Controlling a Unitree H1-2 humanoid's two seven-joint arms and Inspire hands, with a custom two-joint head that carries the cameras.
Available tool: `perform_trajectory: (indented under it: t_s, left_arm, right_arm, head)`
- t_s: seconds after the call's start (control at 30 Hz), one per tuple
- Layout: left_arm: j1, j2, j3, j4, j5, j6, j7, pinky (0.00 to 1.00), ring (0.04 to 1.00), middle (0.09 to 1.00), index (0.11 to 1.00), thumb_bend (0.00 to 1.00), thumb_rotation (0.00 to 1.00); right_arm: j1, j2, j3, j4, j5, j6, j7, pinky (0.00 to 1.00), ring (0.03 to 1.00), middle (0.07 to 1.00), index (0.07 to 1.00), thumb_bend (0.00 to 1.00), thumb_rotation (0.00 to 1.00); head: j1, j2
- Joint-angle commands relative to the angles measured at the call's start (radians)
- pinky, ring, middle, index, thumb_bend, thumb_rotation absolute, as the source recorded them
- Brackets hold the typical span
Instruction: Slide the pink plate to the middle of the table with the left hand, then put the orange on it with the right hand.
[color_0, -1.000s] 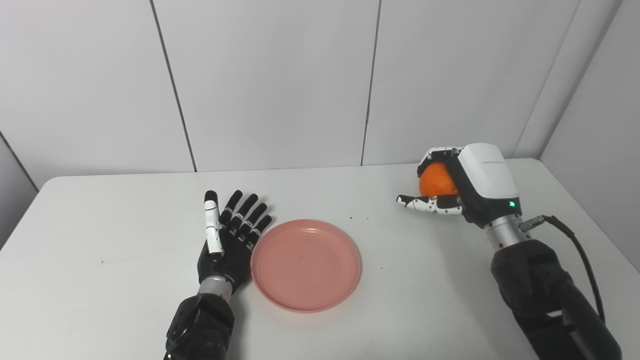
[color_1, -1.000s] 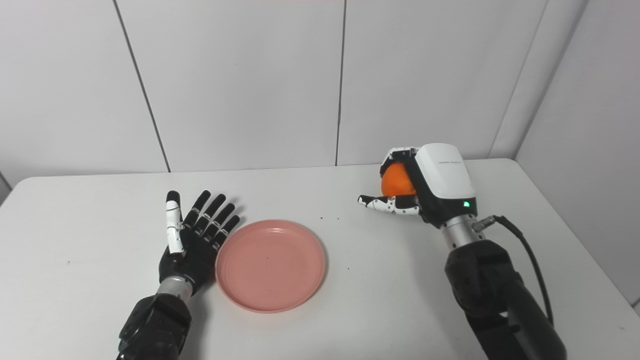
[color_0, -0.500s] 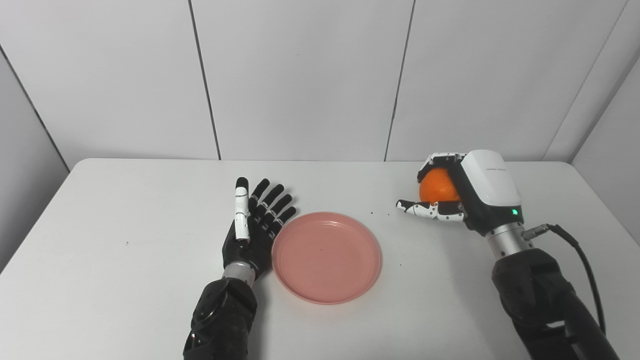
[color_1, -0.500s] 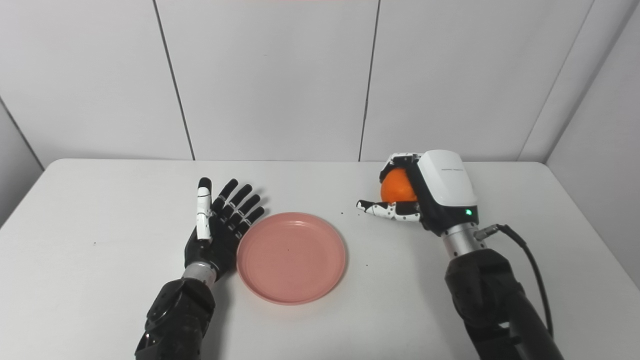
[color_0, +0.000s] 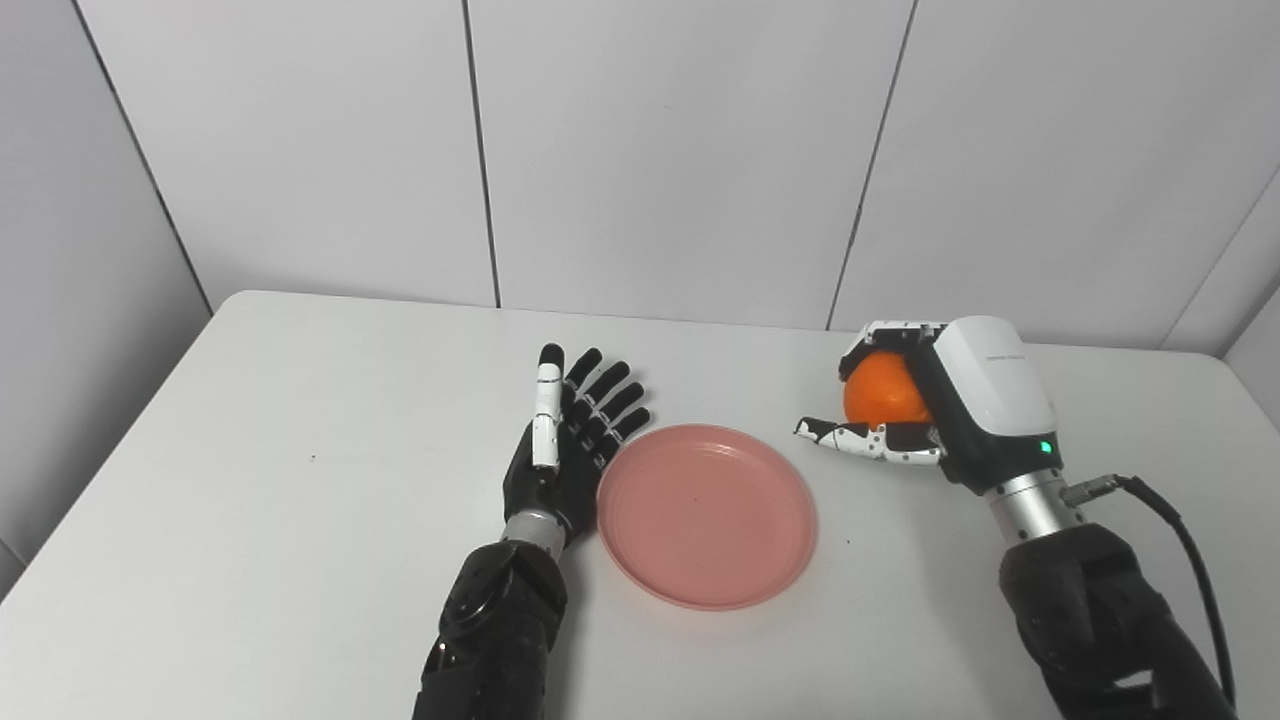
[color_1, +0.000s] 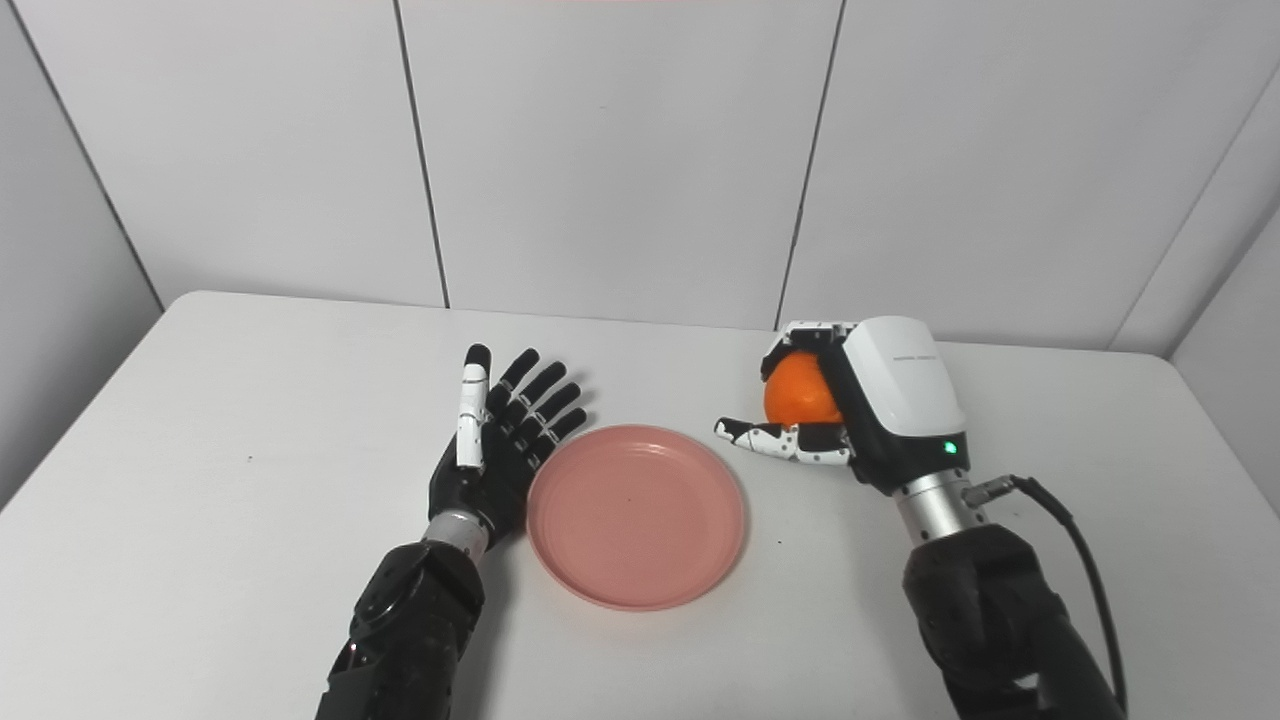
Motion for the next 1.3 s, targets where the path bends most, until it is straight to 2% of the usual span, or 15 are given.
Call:
perform_trajectory:
  t_s: [0.0, 0.13, 0.37, 0.5, 0.67, 0.77, 1.0, 1.07, 1.27]
  left_arm:
    - [0.052, -0.071, 0.003, 0.059, 0.022, 0.038, 0.058, 0.76, 0.781, 0.812, 0.850, 0.64, 0.81]
    - [0.052, -0.069, 0.006, 0.056, 0.017, 0.039, 0.056, 0.76, 0.779, 0.806, 0.850, 0.64, 0.81]
    - [0.053, -0.056, 0.015, 0.048, 0.009, 0.049, 0.053, 0.75, 0.782, 0.806, 0.853, 0.64, 0.81]
    - [0.053, -0.049, 0.020, 0.046, 0.004, 0.054, 0.049, 0.75, 0.784, 0.808, 0.856, 0.64, 0.81]
    - [0.051, -0.043, 0.021, 0.037, -0.003, 0.062, 0.044, 0.76, 0.792, 0.807, 0.858, 0.63, 0.81]
    - [0.051, -0.046, 0.027, 0.035, -0.008, 0.065, 0.050, 0.76, 0.786, 0.798, 0.848, 0.63, 0.80]
    - [0.058, -0.042, 0.022, 0.026, -0.014, 0.074, 0.053, 0.77, 0.788, 0.800, 0.853, 0.63, 0.81]
    - [0.058, -0.043, 0.025, 0.029, -0.019, 0.073, 0.052, 0.77, 0.785, 0.800, 0.854, 0.63, 0.80]
    - [0.059, -0.037, 0.017, 0.029, -0.021, 0.073, 0.041, 0.78, 0.795, 0.808, 0.859, 0.61, 0.83]
  right_arm:
    - [-0.057, 0.011, -0.001, -0.024, 0.009, -0.049, -0.004, 0.10, 0.144, 0.206, 0.241, 0.51, 0.41]
    - [-0.064, 0.026, 0.012, -0.017, 0.004, -0.069, -0.008, 0.09, 0.132, 0.195, 0.219, 0.51, 0.41]
    - [-0.075, 0.060, 0.044, -0.022, -0.022, -0.060, 0.005, 0.10, 0.151, 0.213, 0.264, 0.51, 0.50]
    - [-0.085, 0.096, 0.062, -0.023, -0.037, -0.072, -0.013, 0.09, 0.135, 0.194, 0.224, 0.52, 0.44]
    - [-0.092, 0.135, 0.080, -0.019, -0.052, -0.065, -0.005, 0.08, 0.129, 0.191, 0.217, 0.52, 0.44]
    - [-0.090, 0.153, 0.098, 0.004, -0.075, -0.062, -0.008, 0.08, 0.132, 0.193, 0.220, 0.52, 0.42]
    - [-0.079, 0.188, 0.134, 0.073, -0.101, -0.080, -0.048, 0.09, 0.143, 0.205, 0.232, 0.50, 0.46]
    - [-0.075, 0.196, 0.144, 0.097, -0.109, -0.077, -0.059, 0.09, 0.141, 0.201, 0.228, 0.50, 0.43]
    - [-0.067, 0.203, 0.165, 0.164, -0.124, -0.079, -0.086, 0.10, 0.151, 0.216, 0.252, 0.49, 0.45]
  head:
    - [0.001, -0.001]
    - [-0.002, -0.003]
    - [-0.032, -0.006]
    - [-0.043, -0.003]
    - [-0.055, -0.003]
    - [-0.061, -0.002]
    - [-0.072, 0.003]
    - [-0.072, 0.005]
    - [-0.072, 0.006]
